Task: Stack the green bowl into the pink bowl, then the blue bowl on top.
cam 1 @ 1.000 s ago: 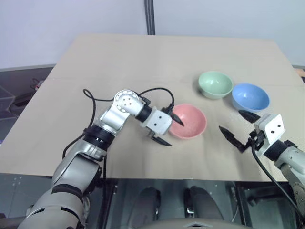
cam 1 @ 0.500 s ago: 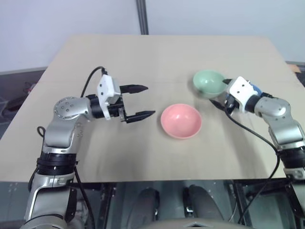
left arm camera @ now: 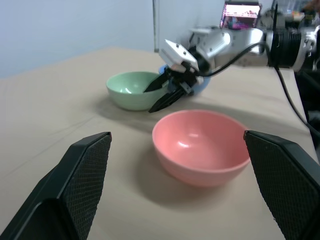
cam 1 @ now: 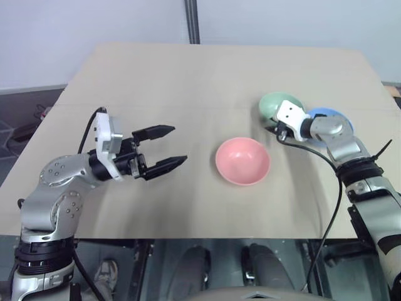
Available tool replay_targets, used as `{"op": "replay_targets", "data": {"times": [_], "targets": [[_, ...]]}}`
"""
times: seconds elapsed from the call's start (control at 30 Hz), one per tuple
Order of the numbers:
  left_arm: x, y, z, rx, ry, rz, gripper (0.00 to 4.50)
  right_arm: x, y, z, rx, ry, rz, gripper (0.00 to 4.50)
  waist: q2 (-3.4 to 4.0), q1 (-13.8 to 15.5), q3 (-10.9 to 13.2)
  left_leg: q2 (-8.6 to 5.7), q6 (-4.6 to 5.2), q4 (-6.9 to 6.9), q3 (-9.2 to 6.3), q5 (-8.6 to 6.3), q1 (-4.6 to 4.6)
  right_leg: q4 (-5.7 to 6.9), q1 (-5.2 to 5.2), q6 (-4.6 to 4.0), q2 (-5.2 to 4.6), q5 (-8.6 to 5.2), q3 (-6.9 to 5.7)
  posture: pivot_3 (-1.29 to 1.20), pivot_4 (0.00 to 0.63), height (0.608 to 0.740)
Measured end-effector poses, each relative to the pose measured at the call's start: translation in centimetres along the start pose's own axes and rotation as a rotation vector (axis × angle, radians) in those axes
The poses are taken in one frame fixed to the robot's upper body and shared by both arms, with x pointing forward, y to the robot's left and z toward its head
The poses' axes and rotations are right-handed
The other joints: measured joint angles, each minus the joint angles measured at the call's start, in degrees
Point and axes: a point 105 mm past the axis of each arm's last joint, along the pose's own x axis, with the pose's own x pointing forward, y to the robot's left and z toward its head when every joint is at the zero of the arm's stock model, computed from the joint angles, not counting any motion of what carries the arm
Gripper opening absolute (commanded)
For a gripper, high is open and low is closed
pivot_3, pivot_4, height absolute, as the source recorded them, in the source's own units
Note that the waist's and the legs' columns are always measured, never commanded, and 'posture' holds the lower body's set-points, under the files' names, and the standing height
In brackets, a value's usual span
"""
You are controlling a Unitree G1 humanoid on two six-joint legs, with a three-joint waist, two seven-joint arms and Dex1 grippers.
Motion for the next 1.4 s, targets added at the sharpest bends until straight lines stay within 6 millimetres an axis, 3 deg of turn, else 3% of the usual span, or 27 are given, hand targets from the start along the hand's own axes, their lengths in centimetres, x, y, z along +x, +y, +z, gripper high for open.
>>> {"op": "replay_targets", "data": {"times": [0.13, 0.23, 0.33, 0.47, 0.67, 0.77, 0.93, 1.03, 1.2, 1.27, 1.37, 1.4], "targets": [[0.0, -0.1, 0.1, -0.012, -0.009, 0.006, 4.5, 0.1, -0.3, 0.4, -0.019, -0.022, -0.024, 0.07, 0.0, 0.0, 0.0, 0.0, -0.01, -0.01, -0.01, 0.01, 0.0, 0.0, 0.0, 0.0, -0.01, 0.0, 0.0, 0.0, 0.15, 0.74], [0.0, -0.1, 0.1, -0.013, -0.011, 0.01, 4.5, -0.5, -0.8, 2.3, -0.035, -0.103, -0.054, 0.07, 0.02, 0.1, 0.0, 0.0, -0.01, -0.02, -0.02, 0.0, -0.03, -0.03, -0.02, 0.0, -0.02, 0.0, 0.0, 0.0, 0.15, 0.74], [0.1, 0.0, 0.0, -0.019, -0.02, 0.009, 4.5, -2.5, -0.4, 5.5, -0.086, -0.239, -0.046, 0.07, 0.02, 0.3, 0.0, 0.0, -0.02, -0.08, -0.1, -0.01, -0.09, -0.1, -0.02, 0.0, -0.04, 0.0, -0.09, 0.0, 0.15, 0.74], [0.4, 0.8, -0.4, -0.028, -0.035, 0.021, 4.5, -6.7, 4.5, 8.5, -0.027, -0.339, 0.097, 0.07, 0.03, 1.0, 0.0, -0.01, 0.16, -0.1, -0.27, -0.11, -0.24, -0.21, -0.02, -0.01, -0.12, 0.0, -0.28, 0.0, 0.15, 0.74], [0.7, 1.7, -0.7, -0.017, -0.046, 0.036, 4.5, -9.3, 9.7, 9.3, 0.056, -0.279, 0.245, 0.07, 0.02, 0.7, 0.0, -0.03, 0.2, -0.07, -0.3, -0.12, -0.03, -0.07, 0.09, -0.05, -0.15, 0.02, -0.3, 0.0, 0.15, 0.74], [1.1, 1.6, -0.9, -0.015, -0.049, 0.02, 4.5, -8.9, 10.8, 9.5, 0.076, -0.267, 0.272, 1.06, 0.02, 0.4, 0.0, -0.02, 0.11, -0.06, -0.36, -0.05, 0.0, -0.02, 0.1, -0.09, -0.08, 0.04, -0.33, 0.0, 0.15, 0.74], [1.2, 1.7, -0.9, -0.011, -0.047, 0.012, 4.5, -8.0, 12.9, 9.7, 0.11, -0.269, 0.354, 3.34, 0.02, 0.4, 0.0, -0.01, 0.07, -0.05, -0.46, -0.03, -0.05, -0.04, 0.1, -0.1, 0.0, 0.04, -0.41, 0.0, 0.15, 0.74], [1.3, 1.8, -1.1, -0.015, -0.044, 0.01, 4.5, -8.0, 12.6, 9.9, 0.112, -0.275, 0.323, 4.4, 0.02, 0.6, 0.0, -0.03, 0.08, -0.05, -0.48, -0.03, -0.11, -0.1, 0.1, -0.1, -0.04, 0.04, -0.45, 0.0, 0.15, 0.74], [1.7, 1.8, -1.1, -0.003, -0.045, 0.001, 4.5, -9.8, 8.8, 11.5, 0.227, -0.402, 0.129, 4.4, 0.01, 0.7, 0.0, -0.04, 0.07, -0.05, -0.51, -0.03, -0.15, -0.12, 0.1, -0.09, -0.03, 0.04, -0.48, 0.0, 0.15, 0.74], [1.8, 1.8, -1.1, -0.002, -0.047, -0.007, 4.5, -10.8, 6.7, 11.0, 0.253, -0.391, 0.026, 4.4, 0.01, 0.8, 0.0, -0.04, 0.07, -0.05, -0.51, -0.03, -0.14, -0.11, 0.12, -0.09, -0.04, 0.04, -0.5, 0.0, 0.15, 0.74], [1.8, 2.0, -1.3, -0.005, -0.047, -0.001, 4.5, -11.5, 2.6, 7.0, 0.245, -0.214, -0.208, 4.4, -0.02, 0.9, 0.0, -0.08, 0.08, -0.04, -0.51, -0.03, -0.1, -0.1, 0.16, -0.1, -0.04, 0.04, -0.5, 0.0, 0.15, 0.74], [1.8, 2.0, -1.3, -0.003, -0.048, -0.002, 4.5, -11.6, 1.4, 4.8, 0.26, -0.138, -0.284, 4.4, -0.02, 0.9, 0.0, -0.08, 0.08, -0.04, -0.49, -0.03, -0.08, -0.1, 0.16, -0.1, -0.03, 0.04, -0.49, 0.0, 0.15, 0.74]]}}
